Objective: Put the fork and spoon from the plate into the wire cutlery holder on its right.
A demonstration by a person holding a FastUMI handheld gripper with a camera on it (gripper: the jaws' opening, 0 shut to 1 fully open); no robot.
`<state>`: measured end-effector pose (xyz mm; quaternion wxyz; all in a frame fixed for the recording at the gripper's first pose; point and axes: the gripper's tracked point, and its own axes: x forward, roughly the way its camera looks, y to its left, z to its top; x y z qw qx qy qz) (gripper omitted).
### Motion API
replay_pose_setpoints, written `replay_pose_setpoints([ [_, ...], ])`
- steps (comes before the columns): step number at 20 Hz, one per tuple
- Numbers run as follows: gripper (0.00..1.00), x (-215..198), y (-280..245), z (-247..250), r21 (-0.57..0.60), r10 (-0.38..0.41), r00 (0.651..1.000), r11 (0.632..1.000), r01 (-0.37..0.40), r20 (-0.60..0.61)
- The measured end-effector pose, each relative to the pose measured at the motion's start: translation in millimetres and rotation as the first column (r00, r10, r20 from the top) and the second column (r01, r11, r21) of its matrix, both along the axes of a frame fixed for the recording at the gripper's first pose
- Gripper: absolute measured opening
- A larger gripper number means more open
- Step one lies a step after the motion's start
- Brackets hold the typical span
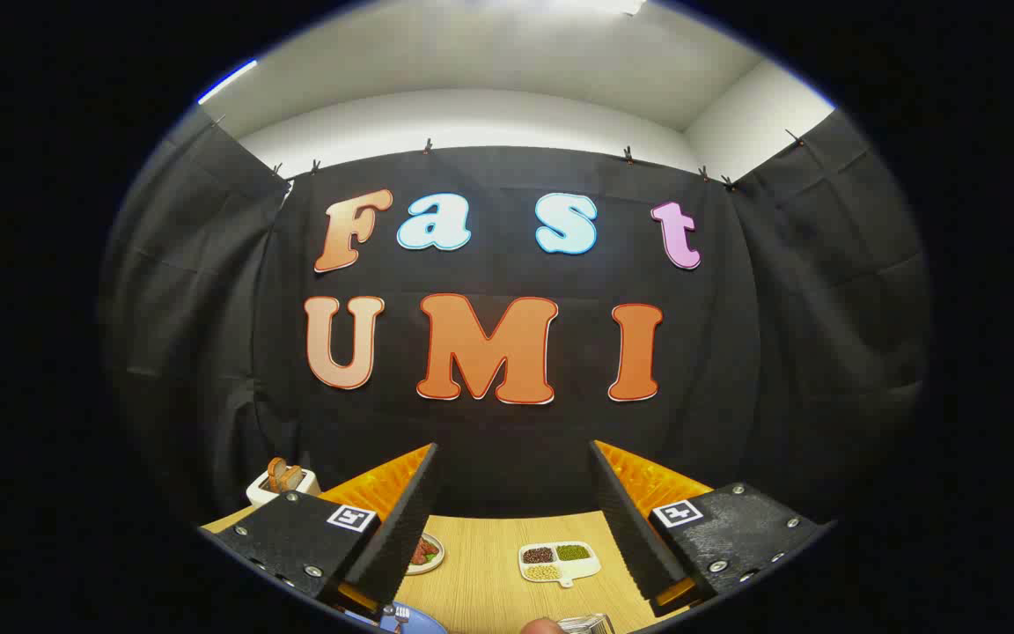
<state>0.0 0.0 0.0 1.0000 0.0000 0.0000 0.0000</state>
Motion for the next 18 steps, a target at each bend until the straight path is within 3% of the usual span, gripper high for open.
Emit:
replay_pose_setpoints([
  [18, 0.98, -5, 2, -13, -0.014, 0.004, 0.999, 1.000, -0.005, -0.032],
])
